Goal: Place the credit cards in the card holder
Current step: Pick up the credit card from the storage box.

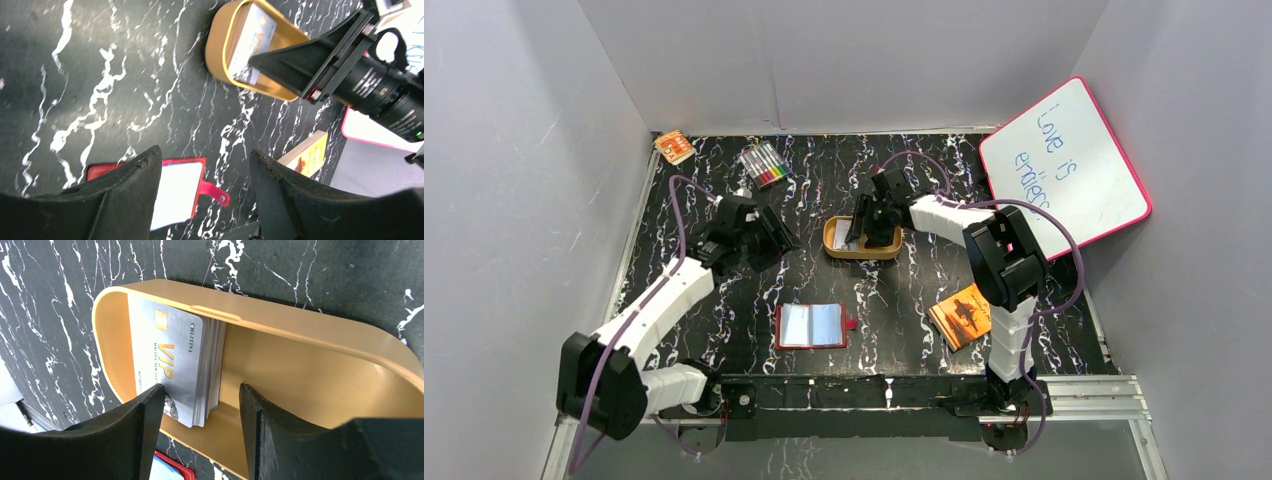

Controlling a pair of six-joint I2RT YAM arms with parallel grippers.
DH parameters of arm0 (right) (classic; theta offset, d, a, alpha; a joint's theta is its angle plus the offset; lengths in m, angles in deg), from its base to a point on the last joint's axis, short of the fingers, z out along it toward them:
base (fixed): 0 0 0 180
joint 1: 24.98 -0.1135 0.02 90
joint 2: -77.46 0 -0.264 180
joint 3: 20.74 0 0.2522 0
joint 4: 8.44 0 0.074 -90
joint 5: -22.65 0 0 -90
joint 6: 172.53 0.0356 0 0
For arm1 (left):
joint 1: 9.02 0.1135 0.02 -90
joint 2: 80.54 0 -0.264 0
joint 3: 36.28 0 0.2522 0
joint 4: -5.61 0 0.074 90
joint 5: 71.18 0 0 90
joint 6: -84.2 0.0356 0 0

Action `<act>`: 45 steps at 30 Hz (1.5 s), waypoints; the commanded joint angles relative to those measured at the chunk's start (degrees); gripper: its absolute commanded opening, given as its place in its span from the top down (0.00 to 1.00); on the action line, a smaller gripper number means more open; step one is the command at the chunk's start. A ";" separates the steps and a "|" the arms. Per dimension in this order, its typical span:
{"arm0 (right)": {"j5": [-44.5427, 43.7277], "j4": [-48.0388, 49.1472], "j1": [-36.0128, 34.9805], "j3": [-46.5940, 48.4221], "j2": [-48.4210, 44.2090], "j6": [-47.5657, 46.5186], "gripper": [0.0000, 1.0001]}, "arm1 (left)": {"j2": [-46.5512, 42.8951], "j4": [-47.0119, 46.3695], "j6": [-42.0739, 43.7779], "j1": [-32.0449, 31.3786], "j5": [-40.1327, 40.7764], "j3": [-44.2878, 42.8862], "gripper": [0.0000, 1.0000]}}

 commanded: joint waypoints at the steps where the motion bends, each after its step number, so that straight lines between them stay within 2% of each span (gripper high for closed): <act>1: 0.96 2.92 0.60 -2.33 -2.77 0.71 0.39 | -7.18 6.85 -0.52 -0.29 2.26 2.99 0.37; 7: 1.28 5.37 1.64 -6.39 -4.79 1.48 0.47 | -11.26 8.79 -1.37 -0.28 3.30 6.12 0.37; 15: 2.30 7.12 2.10 -8.35 -5.99 1.49 0.55 | -11.57 9.04 -1.78 -0.32 3.49 6.93 0.37; 22: 3.03 7.90 2.17 -8.50 -6.57 1.62 0.69 | -11.79 9.00 -1.93 -0.28 3.68 7.22 0.38; 28: 2.74 7.99 2.35 -9.49 -7.53 1.59 0.75 | -11.71 9.05 -1.86 -0.29 3.72 7.19 0.38; 41: 3.59 7.34 3.18 -11.77 -12.03 1.58 0.99 | -11.94 9.31 -1.57 -0.26 4.28 7.02 0.38; 45: 4.00 6.58 3.28 -11.43 -13.80 1.97 1.00 | -12.12 9.79 -1.30 -0.31 4.68 6.48 0.38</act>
